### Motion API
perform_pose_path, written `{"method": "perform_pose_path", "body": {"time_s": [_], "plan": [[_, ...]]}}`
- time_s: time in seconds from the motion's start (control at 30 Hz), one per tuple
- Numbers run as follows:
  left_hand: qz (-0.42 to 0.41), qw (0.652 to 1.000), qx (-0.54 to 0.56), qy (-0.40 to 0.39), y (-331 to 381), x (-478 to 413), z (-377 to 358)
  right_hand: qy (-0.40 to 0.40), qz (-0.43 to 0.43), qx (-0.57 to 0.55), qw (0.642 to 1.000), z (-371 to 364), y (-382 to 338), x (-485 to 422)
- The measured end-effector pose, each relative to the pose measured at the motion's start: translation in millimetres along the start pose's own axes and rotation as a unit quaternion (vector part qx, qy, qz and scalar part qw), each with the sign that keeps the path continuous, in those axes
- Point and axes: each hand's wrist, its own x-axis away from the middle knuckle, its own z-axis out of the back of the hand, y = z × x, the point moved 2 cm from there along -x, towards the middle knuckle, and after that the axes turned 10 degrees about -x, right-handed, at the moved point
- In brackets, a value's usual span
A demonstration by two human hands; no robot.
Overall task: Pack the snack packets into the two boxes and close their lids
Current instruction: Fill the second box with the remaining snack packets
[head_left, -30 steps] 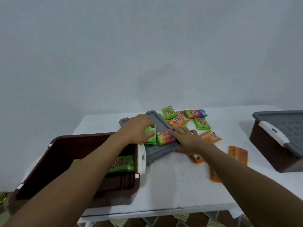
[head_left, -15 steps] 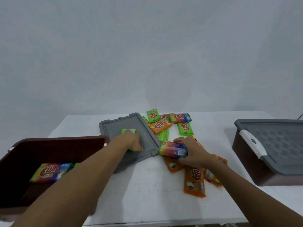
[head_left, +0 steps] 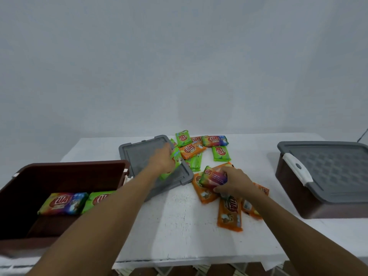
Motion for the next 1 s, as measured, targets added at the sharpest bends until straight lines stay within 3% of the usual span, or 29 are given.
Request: {"method": "perform_pose_path", "body": {"time_s": [0.07, 0.13, 0.27, 0.37, 0.43, 0.53, 0.73, 0.87, 1.0], "plan": [[0.01, 0.993, 0.116, -0.034, -7.2, 2.1, 18.0, 0.014, -0.017, -0.038, 0.999, 1.9, -4.5, 2.1], [0.01, 0.983, 0.179, -0.048, -13.3, 10.9, 37.6, 0.01, -0.036, -0.166, 0.985, -0.5, -9.6, 4.3], [0.004, 0.958, 0.28, -0.056, -44.0, 27.3, 75.2, -0.037, -0.056, -0.48, 0.875, -8.1, -48.8, 17.6], [-0.014, 0.955, 0.289, -0.068, -83.9, 39.7, 96.9, -0.068, -0.061, -0.596, 0.798, -19.3, -93.6, 27.2], [-0.027, 0.959, 0.273, -0.079, -109.8, 49.1, 108.3, -0.079, -0.065, -0.624, 0.775, -25.3, -124.3, 36.1], [-0.052, 0.959, 0.248, -0.127, -159.7, 62.6, 122.0, -0.137, -0.003, -0.588, 0.798, -45.1, -179.4, 47.5], [-0.07, 0.959, 0.136, -0.238, -244.2, 83.2, 120.2, -0.158, 0.079, -0.33, 0.927, -80.1, -266.2, 62.3], [-0.083, 0.944, 0.082, -0.308, -276.5, 93.9, 102.9, -0.177, 0.133, -0.134, 0.966, -110.8, -294.8, 59.0], [-0.119, 0.932, 0.037, -0.339, -290.0, 104.5, 90.7, -0.188, 0.192, 0.062, 0.961, -144.9, -307.3, 51.7]]}}
